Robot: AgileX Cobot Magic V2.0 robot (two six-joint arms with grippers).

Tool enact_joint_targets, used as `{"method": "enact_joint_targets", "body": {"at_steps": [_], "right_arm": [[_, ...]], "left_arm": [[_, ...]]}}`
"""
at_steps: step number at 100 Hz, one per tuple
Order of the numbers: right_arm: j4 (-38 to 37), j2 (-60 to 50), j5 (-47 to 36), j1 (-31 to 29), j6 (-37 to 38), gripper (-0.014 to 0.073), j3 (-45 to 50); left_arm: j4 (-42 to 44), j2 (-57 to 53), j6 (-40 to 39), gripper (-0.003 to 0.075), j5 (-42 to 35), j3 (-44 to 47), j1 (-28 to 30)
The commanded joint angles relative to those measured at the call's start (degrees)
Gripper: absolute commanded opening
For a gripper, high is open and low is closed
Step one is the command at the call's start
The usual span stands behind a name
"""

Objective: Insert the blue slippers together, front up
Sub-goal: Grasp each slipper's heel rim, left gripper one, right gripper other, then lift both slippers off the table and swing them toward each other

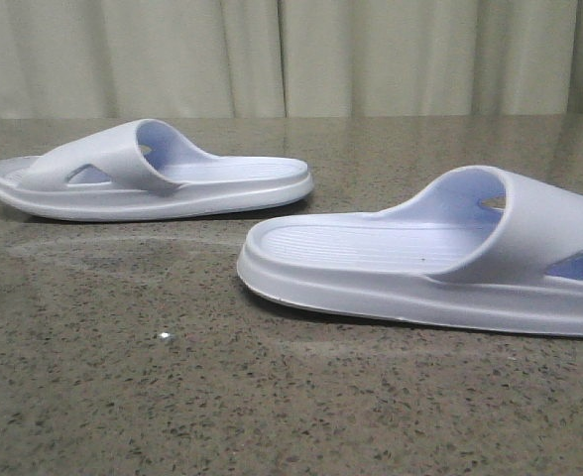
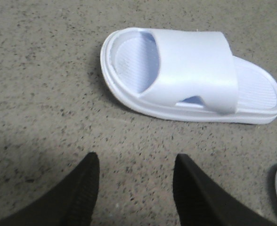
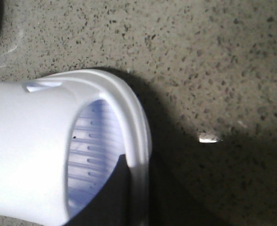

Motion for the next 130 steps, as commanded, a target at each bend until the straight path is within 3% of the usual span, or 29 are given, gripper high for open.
{"method": "enact_joint_targets", "body": {"at_steps": [1,38,82,130], "right_arm": [[2.1,-0.7,0.5,-0.3,-0.9,-0.0104,-1.5],[2.3,-0.7,-0.7,-0.3,-0.9,-0.0104,-1.5],[2.3,-0.7,-1.6,-0.3,-0.9,-0.0104,-1.5],[2.3,-0.7,-2.2,-0.3,-1.0,-0.0104,-1.5]], "left_arm": [[-9.2,2.8,6.2,0.0318,-2.8,-3.4,0.6],[-31.9,17.8,26.4,0.0318,8.8,-9.1,11.0],[-33.1,33.2,29.2,0.0318,16.5,-17.4,11.7],[-33.5,34.7,32.1,0.0274,19.7,-17.6,11.7]]}}
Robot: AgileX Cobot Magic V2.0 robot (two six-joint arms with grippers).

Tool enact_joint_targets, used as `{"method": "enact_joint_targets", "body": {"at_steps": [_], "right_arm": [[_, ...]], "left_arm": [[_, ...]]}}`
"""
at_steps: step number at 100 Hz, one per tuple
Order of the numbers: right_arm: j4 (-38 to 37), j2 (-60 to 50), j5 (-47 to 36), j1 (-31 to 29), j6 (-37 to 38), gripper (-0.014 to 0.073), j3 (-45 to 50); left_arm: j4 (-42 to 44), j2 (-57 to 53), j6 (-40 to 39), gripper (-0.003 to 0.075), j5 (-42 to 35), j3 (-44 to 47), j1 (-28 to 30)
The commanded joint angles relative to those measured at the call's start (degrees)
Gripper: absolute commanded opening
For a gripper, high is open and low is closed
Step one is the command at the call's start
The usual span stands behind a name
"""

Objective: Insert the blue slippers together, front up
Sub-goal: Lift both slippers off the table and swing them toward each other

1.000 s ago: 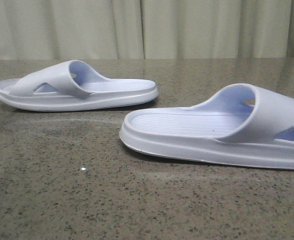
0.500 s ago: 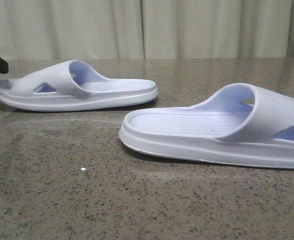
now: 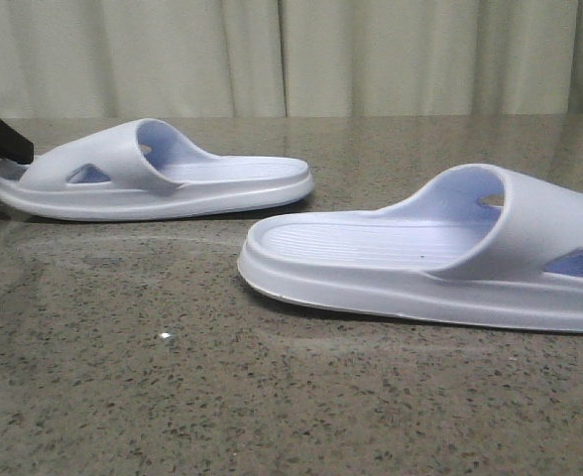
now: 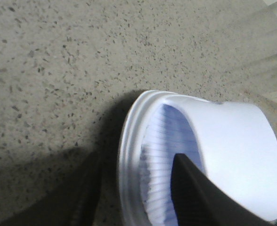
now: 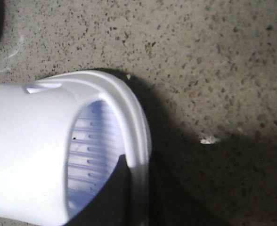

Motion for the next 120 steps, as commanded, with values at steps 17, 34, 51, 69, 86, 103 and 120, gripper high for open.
{"method": "enact_joint_targets", "body": {"at_steps": [17,34,51,69,86,103,120], "right_arm": [[1.9,-0.7,-1.4,-0.3,-1.0,-0.0104,-1.5],[1.9,-0.7,-1.4,-0.3,-1.0,-0.0104,-1.5],[1.9,-0.7,-1.4,-0.3,-1.0,-0.0104,-1.5],[1.9,-0.7,-1.4,-0.3,-1.0,-0.0104,-1.5],[2.7,-0.7,-1.4,-0.3,-1.2,-0.0104,-1.7],[7.9,-0.8,-1.0,-0.3,-3.8,-0.0104,-3.3],[11.0,-1.7,-0.5,-0.3,-3.8,-0.0104,-6.8]], "left_arm": [[-2.9,-1.6,0.7,0.0274,2.6,-1.7,0.1],[-2.9,-1.1,0.7,0.0262,3.1,-1.7,0.1],[-2.9,0.4,0.8,0.0126,5.4,-1.7,0.1],[-2.9,-0.3,1.0,0.0015,5.9,-1.7,0.6],[-2.9,-3.1,1.0,0.0015,7.3,-1.7,2.3],[-2.5,-6.8,1.0,0.0015,8.2,-1.7,5.7],[-3.2,-8.4,0.5,0.0015,11.5,-1.7,9.9]]}}
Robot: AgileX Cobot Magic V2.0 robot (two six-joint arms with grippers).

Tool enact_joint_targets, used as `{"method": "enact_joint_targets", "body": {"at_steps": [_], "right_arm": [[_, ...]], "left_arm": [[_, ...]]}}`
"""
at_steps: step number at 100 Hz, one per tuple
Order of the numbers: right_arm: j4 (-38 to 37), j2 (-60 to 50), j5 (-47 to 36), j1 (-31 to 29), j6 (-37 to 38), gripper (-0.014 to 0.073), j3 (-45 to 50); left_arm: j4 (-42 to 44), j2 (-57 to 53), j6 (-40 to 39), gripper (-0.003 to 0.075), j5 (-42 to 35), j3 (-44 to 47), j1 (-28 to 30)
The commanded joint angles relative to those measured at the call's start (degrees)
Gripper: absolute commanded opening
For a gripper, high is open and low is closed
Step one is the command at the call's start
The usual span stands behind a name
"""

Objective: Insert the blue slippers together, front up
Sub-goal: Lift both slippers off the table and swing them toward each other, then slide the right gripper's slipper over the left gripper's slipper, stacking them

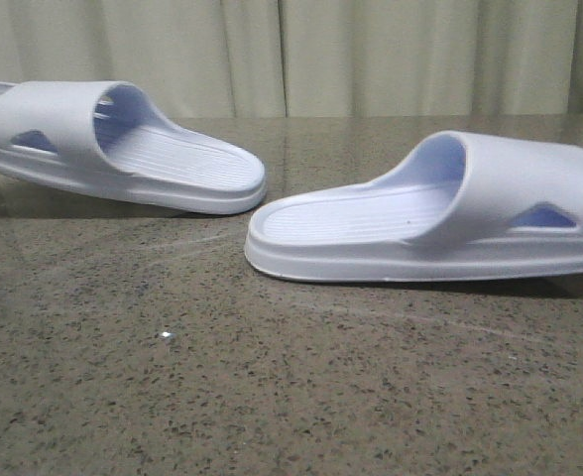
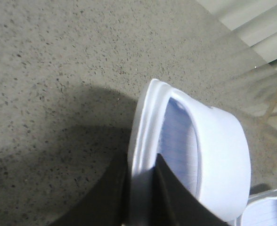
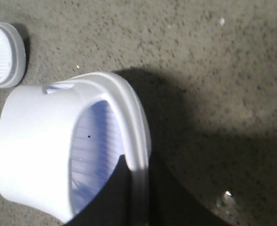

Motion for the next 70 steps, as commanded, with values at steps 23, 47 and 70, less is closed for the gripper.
{"method": "enact_joint_targets", "body": {"at_steps": [23,47,70], "right_arm": [[10.6,-3.5,1.3,-0.3,-1.8,-0.0104,-8.2],[17.4,-3.0,2.7,-0.3,-5.1,-0.0104,-10.7],[22.3,1.3,5.2,-0.1,-8.0,-0.0104,-10.7]], "left_arm": [[-4.2,-2.6,-1.1,0.0015,6.5,-1.5,2.8],[-9.4,-2.5,-1.2,0.0015,13.6,-1.5,2.8],[-13.1,-1.7,-4.1,0.0015,18.0,-1.5,0.3]]}}
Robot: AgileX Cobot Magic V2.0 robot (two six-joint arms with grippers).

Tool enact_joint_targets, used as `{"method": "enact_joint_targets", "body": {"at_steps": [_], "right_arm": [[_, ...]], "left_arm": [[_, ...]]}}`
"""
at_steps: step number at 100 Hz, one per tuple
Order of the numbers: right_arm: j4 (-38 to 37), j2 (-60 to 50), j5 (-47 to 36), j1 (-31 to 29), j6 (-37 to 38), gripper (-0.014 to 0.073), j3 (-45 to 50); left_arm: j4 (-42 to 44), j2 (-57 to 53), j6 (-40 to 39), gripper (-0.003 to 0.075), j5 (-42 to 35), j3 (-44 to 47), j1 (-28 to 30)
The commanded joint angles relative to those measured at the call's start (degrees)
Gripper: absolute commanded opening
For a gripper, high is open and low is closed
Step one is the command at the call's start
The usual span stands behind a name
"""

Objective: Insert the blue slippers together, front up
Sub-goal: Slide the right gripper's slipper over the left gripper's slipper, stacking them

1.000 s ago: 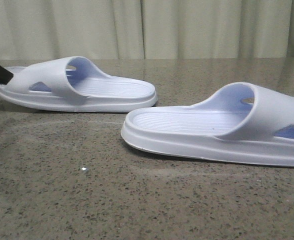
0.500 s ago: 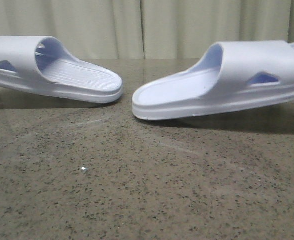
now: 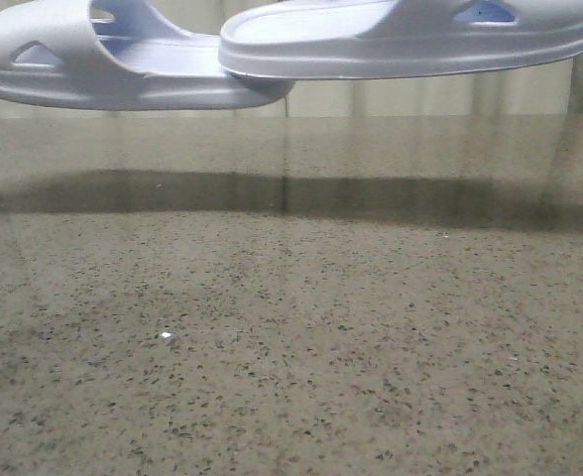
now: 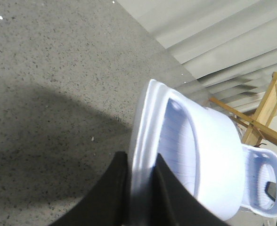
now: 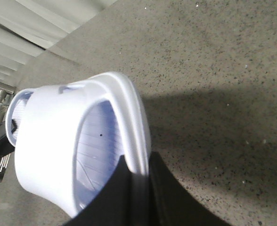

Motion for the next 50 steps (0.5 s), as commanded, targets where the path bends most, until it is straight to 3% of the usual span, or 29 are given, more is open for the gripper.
{"method": "enact_joint_targets", "body": {"at_steps": [1,25,50], "right_arm": [[6.7,0.8,2.0,-0.1,-2.4,-0.0104,-1.8],[7.8,4.6,3.8,0.0,-5.1,-0.0104,-1.8],[7.6,7.8,3.6,2.8,-7.8,-0.0102,-1.9]], "left_arm": [[-5.0,-1.4,-1.6,0.0015,6.1,-1.5,-1.6],[-5.6,-1.4,-2.2,0.0015,6.1,-0.3,-5.9],[-5.7,-1.4,-2.2,0.0015,6.1,2.9,-6.4]]}}
